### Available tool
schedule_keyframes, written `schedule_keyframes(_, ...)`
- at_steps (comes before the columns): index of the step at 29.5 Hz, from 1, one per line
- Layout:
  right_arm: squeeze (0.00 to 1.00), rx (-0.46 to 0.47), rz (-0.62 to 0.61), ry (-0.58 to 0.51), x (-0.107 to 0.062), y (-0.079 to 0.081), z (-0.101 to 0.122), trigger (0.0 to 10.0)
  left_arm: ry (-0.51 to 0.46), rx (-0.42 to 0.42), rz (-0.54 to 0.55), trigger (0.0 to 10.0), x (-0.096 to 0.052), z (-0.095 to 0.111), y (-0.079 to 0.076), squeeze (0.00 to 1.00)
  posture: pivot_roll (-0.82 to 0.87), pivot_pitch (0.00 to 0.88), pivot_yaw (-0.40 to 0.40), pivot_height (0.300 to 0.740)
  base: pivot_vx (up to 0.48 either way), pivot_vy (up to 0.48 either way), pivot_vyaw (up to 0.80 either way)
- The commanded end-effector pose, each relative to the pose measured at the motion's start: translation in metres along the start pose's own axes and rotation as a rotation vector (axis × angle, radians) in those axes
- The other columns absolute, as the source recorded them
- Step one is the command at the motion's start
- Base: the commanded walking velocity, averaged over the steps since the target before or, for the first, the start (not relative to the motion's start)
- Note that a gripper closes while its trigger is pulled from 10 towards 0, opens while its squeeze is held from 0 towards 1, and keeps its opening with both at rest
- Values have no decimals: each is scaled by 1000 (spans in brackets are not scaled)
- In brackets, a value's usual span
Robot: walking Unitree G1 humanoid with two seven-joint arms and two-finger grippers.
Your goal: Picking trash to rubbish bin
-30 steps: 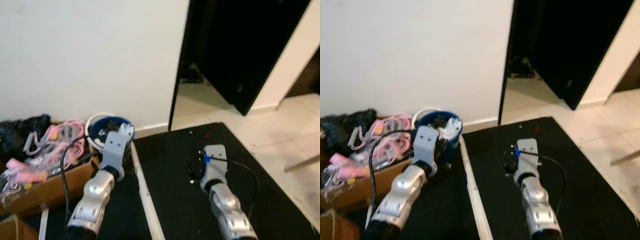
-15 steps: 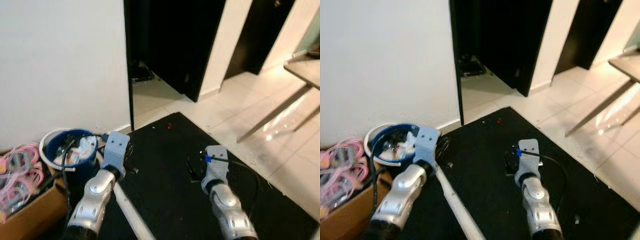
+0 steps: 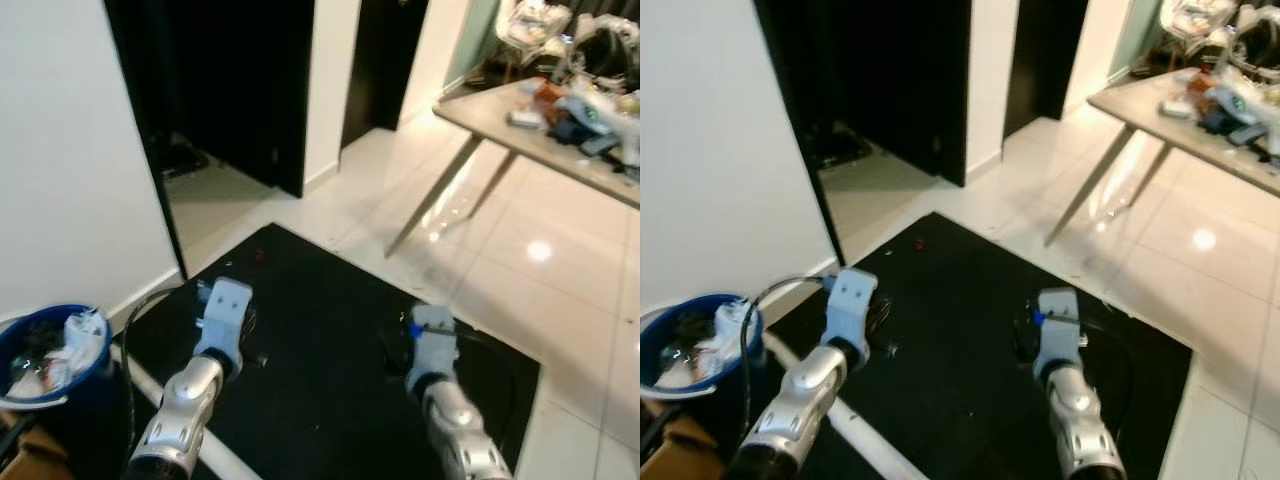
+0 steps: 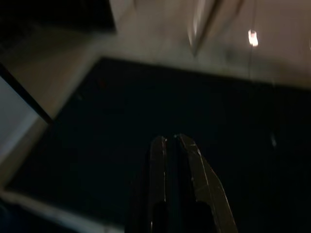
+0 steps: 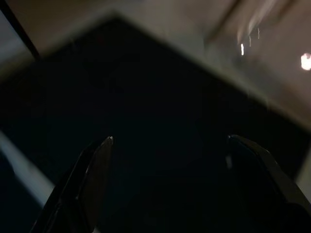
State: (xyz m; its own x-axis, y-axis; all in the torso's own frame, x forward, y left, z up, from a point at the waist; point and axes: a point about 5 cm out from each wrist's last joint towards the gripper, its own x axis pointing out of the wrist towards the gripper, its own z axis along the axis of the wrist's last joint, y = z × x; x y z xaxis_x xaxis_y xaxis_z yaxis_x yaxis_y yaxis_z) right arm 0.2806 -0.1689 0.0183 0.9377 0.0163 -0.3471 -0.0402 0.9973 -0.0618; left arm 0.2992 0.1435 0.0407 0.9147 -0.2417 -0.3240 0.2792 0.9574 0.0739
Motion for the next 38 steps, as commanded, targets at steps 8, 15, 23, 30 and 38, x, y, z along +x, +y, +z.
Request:
schedule_keyframes(8,0,-33,20,84,-5,-2,-23,10000,156,28,33,10000,-4,-29,7,0,-34,50,19,740,0,0,-800)
schedule_keyframes(15,0,-31,17,146,-14,-4,-43,10000,230,-20,39,10000,-17,-57,8,0,-35,52,19,740,0,0,-800)
schedule_keyframes(23,0,-27,14,118,-11,-4,-40,10000,156,-35,6,10000,-12,-50,2,0,-40,57,21,740,0,0,-800)
schedule_keyframes(30,0,-46,36,75,-9,-2,-36,10000,107,-58,-9,10000,-10,-45,-1,0,-38,58,18,740,0,0,-252)
schedule_keyframes(38,0,-65,28,71,-8,-2,-35,10000,77,-88,-42,10000,-8,-41,-6,0,-39,57,18,740,32,0,0)
